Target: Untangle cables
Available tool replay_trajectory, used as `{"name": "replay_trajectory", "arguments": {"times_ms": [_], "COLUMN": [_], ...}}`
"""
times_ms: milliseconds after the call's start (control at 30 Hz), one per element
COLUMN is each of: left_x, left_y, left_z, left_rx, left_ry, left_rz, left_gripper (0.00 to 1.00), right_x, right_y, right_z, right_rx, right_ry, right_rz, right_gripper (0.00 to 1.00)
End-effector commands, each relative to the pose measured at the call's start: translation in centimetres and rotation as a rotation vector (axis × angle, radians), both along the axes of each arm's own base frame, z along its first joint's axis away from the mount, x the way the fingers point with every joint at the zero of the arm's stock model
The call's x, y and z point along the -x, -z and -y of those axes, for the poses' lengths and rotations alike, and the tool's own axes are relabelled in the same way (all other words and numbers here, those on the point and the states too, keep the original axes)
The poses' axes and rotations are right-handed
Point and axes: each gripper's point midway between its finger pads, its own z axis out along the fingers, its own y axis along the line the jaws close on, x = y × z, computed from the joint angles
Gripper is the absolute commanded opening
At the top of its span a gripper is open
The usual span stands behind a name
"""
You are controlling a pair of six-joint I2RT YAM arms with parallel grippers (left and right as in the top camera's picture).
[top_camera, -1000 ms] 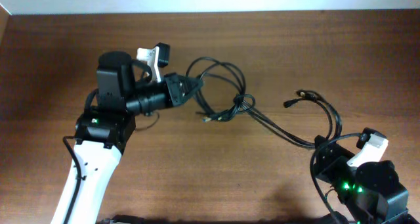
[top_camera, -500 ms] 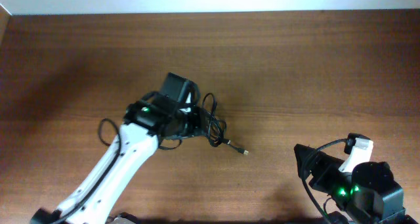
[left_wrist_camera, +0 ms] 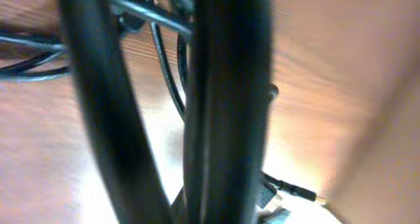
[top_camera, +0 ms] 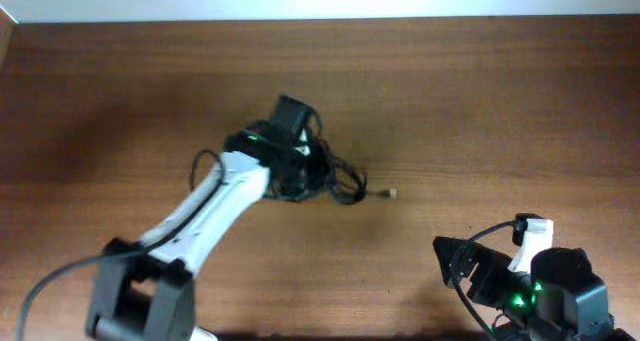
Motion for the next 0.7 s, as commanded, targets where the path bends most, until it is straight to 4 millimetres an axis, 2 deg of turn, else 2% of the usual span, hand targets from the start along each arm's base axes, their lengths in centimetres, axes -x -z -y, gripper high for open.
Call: {"name": "replay_trajectory", "arguments": {"times_ms": [0, 33, 67, 100, 133, 167, 200, 267, 333, 367, 400, 467, 533, 567, 600, 667], "left_x": [1.4, 2.0, 2.6, 2.9, 3.3, 3.5, 3.7, 4.7, 6.0, 6.2, 6.2, 6.8, 6.8, 6.8, 6.7, 4.5], "left_y": [-8.6, -9.4, -10.0, -10.2, -10.6, -10.7, -10.7, -11.3, -12.8, -13.1, -13.1, -14.1, -14.1, -14.1, -14.1, -13.9], "left_z": [2.3, 2.7, 3.2, 3.4, 3.7, 3.9, 4.1, 4.8, 5.5, 5.6, 5.6, 5.7, 5.7, 5.7, 5.6, 4.1], "left_rx": [0.422, 0.474, 0.511, 0.524, 0.545, 0.549, 0.548, 0.577, 0.644, 0.655, 0.653, 0.68, 0.677, 0.677, 0.679, 0.704], "left_ry": [-0.118, -0.107, -0.075, -0.062, -0.042, -0.034, -0.027, -0.004, 0.003, -0.004, -0.024, -0.06, -0.073, -0.073, -0.077, -0.087], "left_rz": [-0.231, -0.278, -0.303, -0.312, -0.328, -0.332, -0.335, -0.382, -0.509, -0.544, -0.57, -0.699, -0.714, -0.714, -0.711, -0.593], "left_gripper": [0.0, 0.0, 0.0, 0.0, 0.0, 0.0, 0.0, 0.0, 0.0, 0.0, 0.0, 0.0, 0.0, 0.0, 0.0, 0.0], "right_x": [0.7, 0.1, -1.0, -1.6, -2.4, -3.1, -4.2, -5.7, -7.7, -8.4, -9.8, -11.6, -12.6, -13.4, -13.2, -11.7], "right_y": [0.0, 1.3, 1.9, 1.9, 1.9, 2.0, 1.7, 2.8, 4.7, 5.1, 5.2, 6.1, 5.6, 5.1, 5.7, 7.8], "right_z": [-3.6, -4.0, -4.7, -5.2, -5.7, -5.9, -5.8, -5.0, -5.5, -5.8, -6.5, -8.7, -10.8, -11.2, -11.1, -10.4], "right_rx": [-0.209, -0.26, -0.335, -0.371, -0.415, -0.467, -0.47, -0.403, -0.078, -0.028, 0.016, 0.05, -0.023, -0.033, -0.025, -0.005], "right_ry": [-0.102, -0.054, -0.023, -0.028, -0.015, 0.013, 0.031, 0.087, -0.14, -0.184, -0.236, -0.371, -0.445, -0.449, -0.446, -0.448], "right_rz": [-0.067, -0.114, -0.123, -0.109, -0.091, -0.093, -0.041, -0.02, 0.136, 0.165, 0.216, 0.277, 0.326, 0.364, 0.339, 0.225], "right_gripper": [0.96, 0.93, 0.84, 0.81, 0.68, 0.61, 0.59, 0.59, 0.6, 0.63, 0.7, 0.74, 0.75, 0.41, 0.04, 0.04]}}
